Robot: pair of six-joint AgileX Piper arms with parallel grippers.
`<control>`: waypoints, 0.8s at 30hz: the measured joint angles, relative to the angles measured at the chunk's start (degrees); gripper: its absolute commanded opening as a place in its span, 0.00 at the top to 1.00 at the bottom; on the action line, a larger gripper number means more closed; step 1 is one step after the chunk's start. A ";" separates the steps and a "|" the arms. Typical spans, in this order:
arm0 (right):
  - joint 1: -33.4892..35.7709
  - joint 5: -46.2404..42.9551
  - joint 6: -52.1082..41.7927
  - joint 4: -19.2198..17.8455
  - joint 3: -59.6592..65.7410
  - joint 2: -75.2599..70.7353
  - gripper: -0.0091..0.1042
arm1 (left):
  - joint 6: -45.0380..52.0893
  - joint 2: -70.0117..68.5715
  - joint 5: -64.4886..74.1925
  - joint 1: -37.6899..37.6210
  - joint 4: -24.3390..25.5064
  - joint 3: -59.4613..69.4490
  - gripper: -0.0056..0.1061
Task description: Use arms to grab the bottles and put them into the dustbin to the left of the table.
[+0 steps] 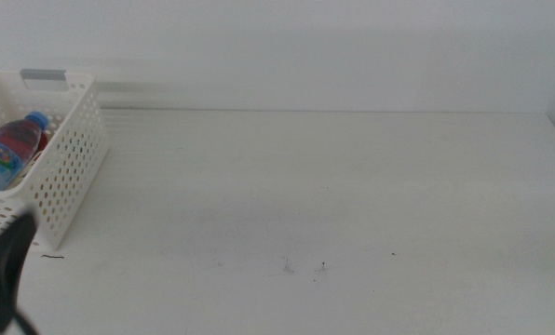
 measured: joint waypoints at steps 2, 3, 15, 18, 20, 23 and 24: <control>-1.95 0.00 0.00 -0.14 4.98 -8.42 0.18 | 0.00 -5.18 0.85 3.40 0.00 4.97 0.11; -2.95 0.07 0.00 -0.14 7.33 -12.13 0.18 | 0.00 -7.85 1.44 5.17 0.06 7.46 0.11; -6.43 2.94 0.00 -3.33 15.19 -21.19 0.18 | 0.00 -20.37 0.73 12.07 -0.55 16.98 0.11; -6.43 2.94 0.00 -3.55 15.19 -21.19 0.18 | 0.00 -20.40 -1.97 12.16 -0.78 16.98 0.11; -6.43 2.94 0.00 -3.55 15.19 -21.19 0.18 | 0.00 -20.40 -3.34 12.30 -0.78 16.98 0.11; -6.43 2.94 0.00 -3.55 15.19 -21.19 0.18 | 0.00 -20.40 -4.54 12.30 -0.78 16.98 0.11; -6.43 2.94 0.00 -3.55 15.19 -21.19 0.18 | 0.00 -20.40 -4.62 12.30 -0.53 16.98 0.11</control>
